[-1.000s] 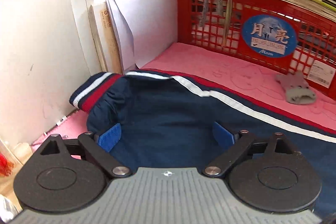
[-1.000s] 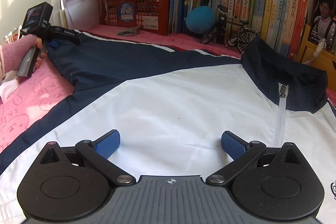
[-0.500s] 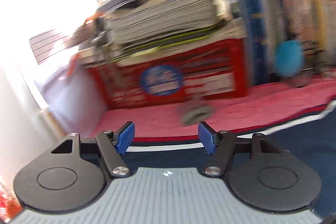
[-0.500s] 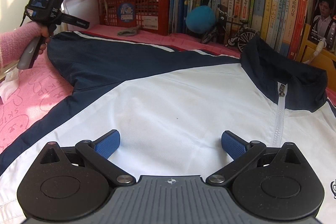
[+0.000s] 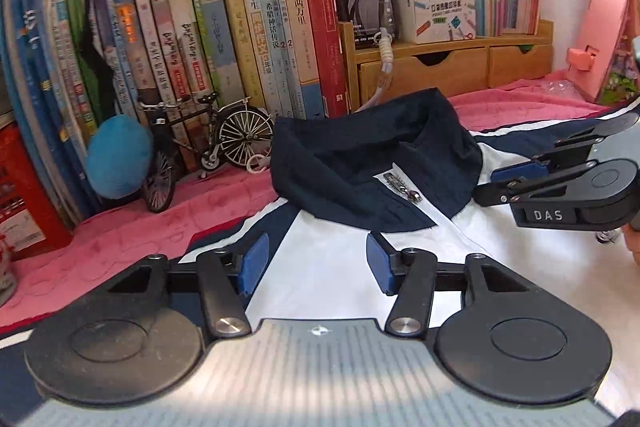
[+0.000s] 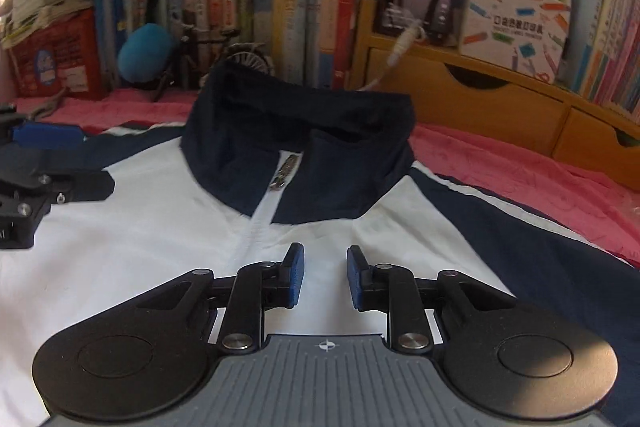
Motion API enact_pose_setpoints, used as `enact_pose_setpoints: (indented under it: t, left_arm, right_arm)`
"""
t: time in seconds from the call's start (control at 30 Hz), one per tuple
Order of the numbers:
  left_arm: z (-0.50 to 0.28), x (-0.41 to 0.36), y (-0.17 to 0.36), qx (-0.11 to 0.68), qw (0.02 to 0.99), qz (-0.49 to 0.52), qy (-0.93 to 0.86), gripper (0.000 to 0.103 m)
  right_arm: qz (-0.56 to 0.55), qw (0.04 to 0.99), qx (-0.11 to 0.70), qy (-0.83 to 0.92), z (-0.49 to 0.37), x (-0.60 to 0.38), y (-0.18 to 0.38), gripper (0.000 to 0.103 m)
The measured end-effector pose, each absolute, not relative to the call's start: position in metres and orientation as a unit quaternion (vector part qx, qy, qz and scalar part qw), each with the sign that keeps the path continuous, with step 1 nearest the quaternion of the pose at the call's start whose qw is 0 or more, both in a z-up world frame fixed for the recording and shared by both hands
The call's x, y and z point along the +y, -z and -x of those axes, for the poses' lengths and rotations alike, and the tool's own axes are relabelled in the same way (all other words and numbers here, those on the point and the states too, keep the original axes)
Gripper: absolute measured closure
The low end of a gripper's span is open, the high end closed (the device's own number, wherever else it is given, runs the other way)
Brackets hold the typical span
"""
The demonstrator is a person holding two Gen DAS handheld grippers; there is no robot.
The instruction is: Fold clothes
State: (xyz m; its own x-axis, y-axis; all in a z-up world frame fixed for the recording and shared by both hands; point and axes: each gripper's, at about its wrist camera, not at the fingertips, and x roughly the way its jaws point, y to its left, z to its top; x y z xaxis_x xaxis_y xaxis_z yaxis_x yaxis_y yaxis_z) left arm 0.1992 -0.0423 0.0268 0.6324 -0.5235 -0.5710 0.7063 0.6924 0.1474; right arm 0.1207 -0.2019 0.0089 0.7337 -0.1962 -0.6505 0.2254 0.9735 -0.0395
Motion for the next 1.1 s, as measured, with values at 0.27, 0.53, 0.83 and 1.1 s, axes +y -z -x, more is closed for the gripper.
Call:
enact_pose_setpoints:
  t: [0.27,0.53,0.83,1.1]
  left_arm:
    - [-0.256,-0.085,-0.003,0.235,0.902,-0.243,0.267,0.042]
    - [-0.293,-0.084,-0.002,0.244,0.905,-0.228,0.265,0.020]
    - [-0.303,-0.073,-0.002,0.270,0.906,-0.191,0.264,0.013]
    - [-0.260,-0.024,-0.027,0.221,0.927,-0.076,0.292,0.021]
  right_arm:
    - [0.033,0.931,0.324,0.164,-0.177,-0.236,0.006,0.076]
    - [-0.067,0.931,0.318,0.164,-0.203,-0.282,0.009,0.056]
    - [-0.150,0.937,0.265,0.173,-0.181,-0.300,0.005,0.042]
    - [-0.082,0.961,0.263,0.026,-0.159,-0.241,-0.010,0.042]
